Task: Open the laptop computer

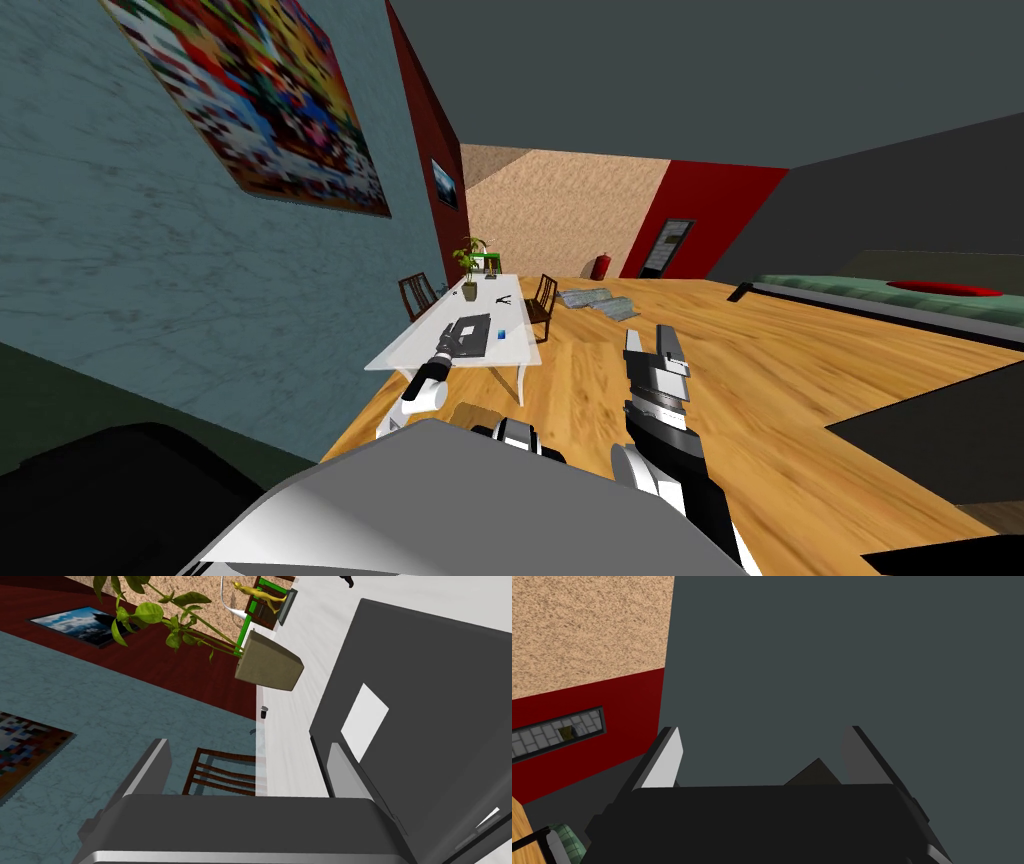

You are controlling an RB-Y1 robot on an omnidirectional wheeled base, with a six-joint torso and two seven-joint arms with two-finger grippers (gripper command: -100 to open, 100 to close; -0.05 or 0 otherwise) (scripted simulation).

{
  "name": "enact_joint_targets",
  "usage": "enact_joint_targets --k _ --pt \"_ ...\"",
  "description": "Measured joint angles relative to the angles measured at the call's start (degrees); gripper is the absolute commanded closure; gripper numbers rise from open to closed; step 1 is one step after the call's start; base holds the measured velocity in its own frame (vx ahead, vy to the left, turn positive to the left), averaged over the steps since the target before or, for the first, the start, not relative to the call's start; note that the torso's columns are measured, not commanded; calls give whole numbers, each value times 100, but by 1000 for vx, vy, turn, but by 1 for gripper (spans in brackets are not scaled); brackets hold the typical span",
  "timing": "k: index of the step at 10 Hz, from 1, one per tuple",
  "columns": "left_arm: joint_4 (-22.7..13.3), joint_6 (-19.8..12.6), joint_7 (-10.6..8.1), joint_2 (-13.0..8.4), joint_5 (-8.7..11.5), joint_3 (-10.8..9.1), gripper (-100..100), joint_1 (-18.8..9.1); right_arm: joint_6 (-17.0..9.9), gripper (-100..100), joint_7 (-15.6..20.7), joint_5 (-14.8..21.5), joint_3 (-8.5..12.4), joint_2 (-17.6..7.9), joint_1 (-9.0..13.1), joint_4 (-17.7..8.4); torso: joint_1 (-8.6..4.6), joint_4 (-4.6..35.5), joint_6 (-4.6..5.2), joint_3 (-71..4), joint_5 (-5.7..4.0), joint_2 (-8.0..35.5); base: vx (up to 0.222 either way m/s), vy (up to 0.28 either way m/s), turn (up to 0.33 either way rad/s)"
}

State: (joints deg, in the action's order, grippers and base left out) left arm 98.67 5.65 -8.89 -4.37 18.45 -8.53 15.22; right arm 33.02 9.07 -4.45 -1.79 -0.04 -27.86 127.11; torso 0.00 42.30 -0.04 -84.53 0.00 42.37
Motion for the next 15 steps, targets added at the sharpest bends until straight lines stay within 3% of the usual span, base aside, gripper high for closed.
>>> enact_joint_targets --k 3,8,15 --pt "-443 29 -32 41 -77 49 -100 -528 0 0 0 0 0 0 -1 0 6 -8 4 -18 2 -30 -11 -5 -1" --pt "-1342 188 -218 -119 -135 151 -100 -1211 0 0 0 0 0 0 0 0 4 -4 3 -10 1 -18 -51 -18 111" --pt "-2508 314 -497 -313 -298 280 -100 -2413 0 0 0 0 0 0 0 0 -2 0 7 -2 -1 -7 -44 -13 56"
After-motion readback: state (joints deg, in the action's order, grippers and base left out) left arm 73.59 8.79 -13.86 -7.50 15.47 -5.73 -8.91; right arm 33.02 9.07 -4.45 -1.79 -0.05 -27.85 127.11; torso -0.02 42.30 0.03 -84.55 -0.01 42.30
